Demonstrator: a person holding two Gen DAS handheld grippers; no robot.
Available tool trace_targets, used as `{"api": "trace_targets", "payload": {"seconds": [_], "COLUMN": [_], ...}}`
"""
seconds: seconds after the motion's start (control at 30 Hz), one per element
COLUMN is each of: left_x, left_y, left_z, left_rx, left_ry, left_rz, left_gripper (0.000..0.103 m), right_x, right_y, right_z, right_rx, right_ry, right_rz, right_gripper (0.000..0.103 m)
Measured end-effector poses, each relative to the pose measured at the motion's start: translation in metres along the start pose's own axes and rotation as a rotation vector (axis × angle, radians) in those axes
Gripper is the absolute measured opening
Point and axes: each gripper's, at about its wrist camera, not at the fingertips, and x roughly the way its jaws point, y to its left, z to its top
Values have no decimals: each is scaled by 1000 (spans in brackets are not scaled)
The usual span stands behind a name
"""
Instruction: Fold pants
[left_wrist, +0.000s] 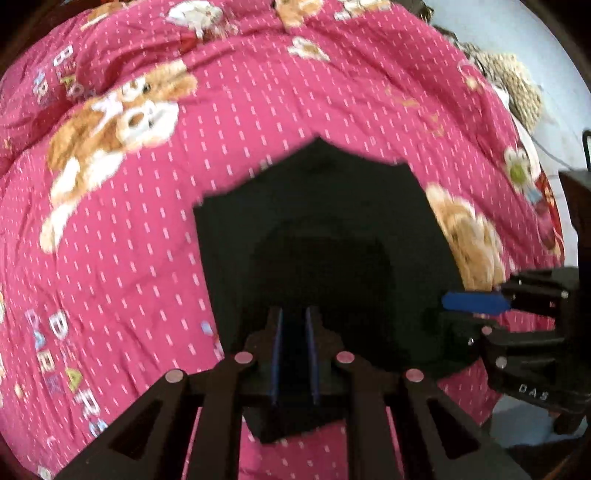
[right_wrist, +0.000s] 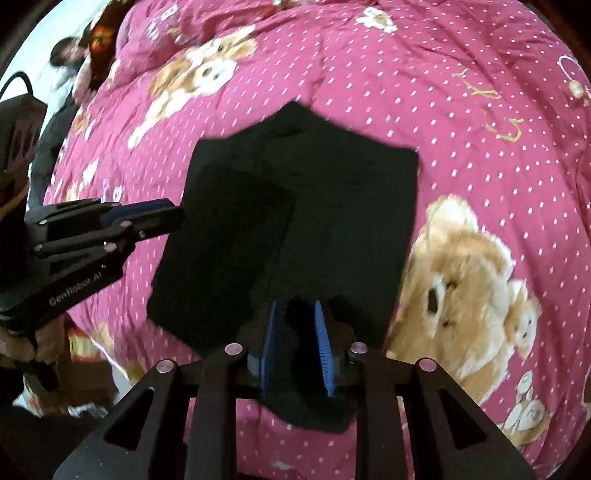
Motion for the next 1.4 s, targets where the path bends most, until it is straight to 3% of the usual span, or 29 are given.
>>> {"api": "trace_targets", "payload": {"seconds": [0.13, 0.43, 0.67, 0.83, 0.97, 1.13, 1.27, 1.4], "left_x": [15, -2, 13, 17, 6, 0, 1, 13], "left_y": [-2, -4, -12, -10, 4, 29, 49, 63], "left_z": [-20, -26, -36, -34, -31, -21, -11, -2], "left_rx": [-2, 0, 33, 30, -23, -97, -162, -215], "left_ry": [58, 32, 53, 56, 45, 34, 19, 25], "left_rz": [25, 26, 56, 71, 41, 8, -40, -86], "left_gripper": [15, 15, 15, 22, 23, 30, 41, 45], "right_x": [13, 2, 11, 12, 8, -2, -6, -4], "right_y": [0, 3, -1, -3, -4, -27, -40, -52], "right_z": [-16, -26, -33, -34, -30, -28, -19, -4], "right_rx": [-15, -31, -7, -9, 17, 129, 189, 222], "right_ry": [53, 40, 57, 63, 41, -7, -34, -42], "right_rz": [-6, -13, -20, -19, -8, 28, 38, 47], "right_gripper": [25, 25, 25, 25, 25, 41, 44, 50]}}
